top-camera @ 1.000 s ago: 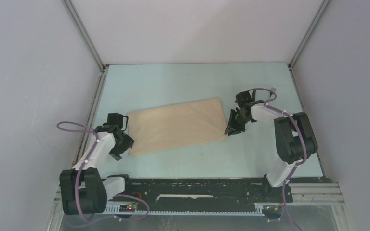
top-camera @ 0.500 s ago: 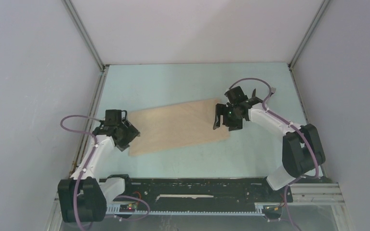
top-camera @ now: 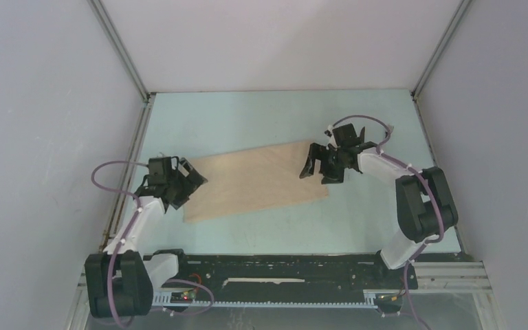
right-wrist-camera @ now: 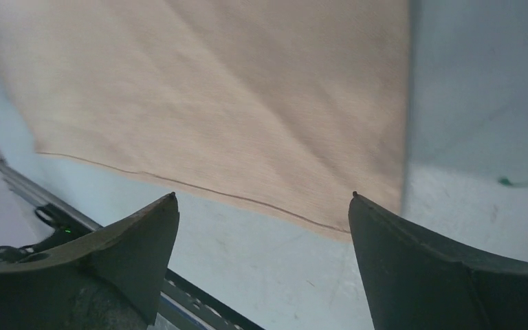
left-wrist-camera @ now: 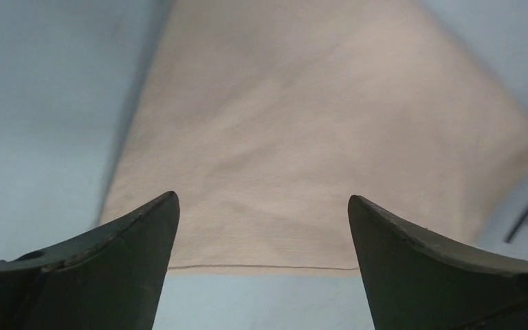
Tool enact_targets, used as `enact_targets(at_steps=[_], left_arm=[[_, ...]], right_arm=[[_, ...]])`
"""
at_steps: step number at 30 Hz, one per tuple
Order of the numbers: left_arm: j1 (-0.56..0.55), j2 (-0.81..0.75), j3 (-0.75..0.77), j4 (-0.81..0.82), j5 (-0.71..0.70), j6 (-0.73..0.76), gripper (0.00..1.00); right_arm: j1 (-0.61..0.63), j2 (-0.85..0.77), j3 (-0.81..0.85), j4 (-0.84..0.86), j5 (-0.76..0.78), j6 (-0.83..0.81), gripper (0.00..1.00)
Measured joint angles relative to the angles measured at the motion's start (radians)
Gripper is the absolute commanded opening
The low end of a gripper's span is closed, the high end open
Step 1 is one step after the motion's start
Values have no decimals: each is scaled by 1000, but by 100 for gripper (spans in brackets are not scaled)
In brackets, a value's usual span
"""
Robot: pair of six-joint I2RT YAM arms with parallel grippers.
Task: Fold the napkin into a case and place the utensils inside
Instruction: Smooth out the rectangle-folded napkin at the center of the board.
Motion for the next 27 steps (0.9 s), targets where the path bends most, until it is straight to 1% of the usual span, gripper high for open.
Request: enact_targets(at_steps=[2, 3, 5, 8, 10, 13, 16, 19, 22, 27], left_arm=[[0, -36, 8, 61, 26, -14, 100], [0, -41, 8, 122, 42, -30, 99], [0, -14, 8, 244, 64, -76, 98], [1, 92, 8, 432, 73, -134, 98], [4, 164, 8, 520, 69, -166, 98], [18, 278, 12, 636, 68, -204, 98], [34, 410, 57, 714, 68, -227, 98], [51, 519, 100, 776, 68, -258, 99], [70, 560, 101, 790, 60, -286, 99], [90, 563, 95, 812, 33, -318, 100]], right_arm=[[3, -29, 4, 61, -24, 18, 100], [3, -32, 13, 112, -44, 33, 100], [-3, 11, 64, 224, -101, 77, 100], [-22, 159, 172, 440, -211, 192, 100], [-43, 283, 232, 603, -287, 296, 100], [-68, 448, 318, 737, -354, 400, 100], [-89, 553, 357, 782, -382, 454, 100], [-115, 594, 360, 806, -415, 492, 100], [-135, 603, 382, 788, -420, 491, 100], [-177, 635, 465, 698, -414, 486, 100]])
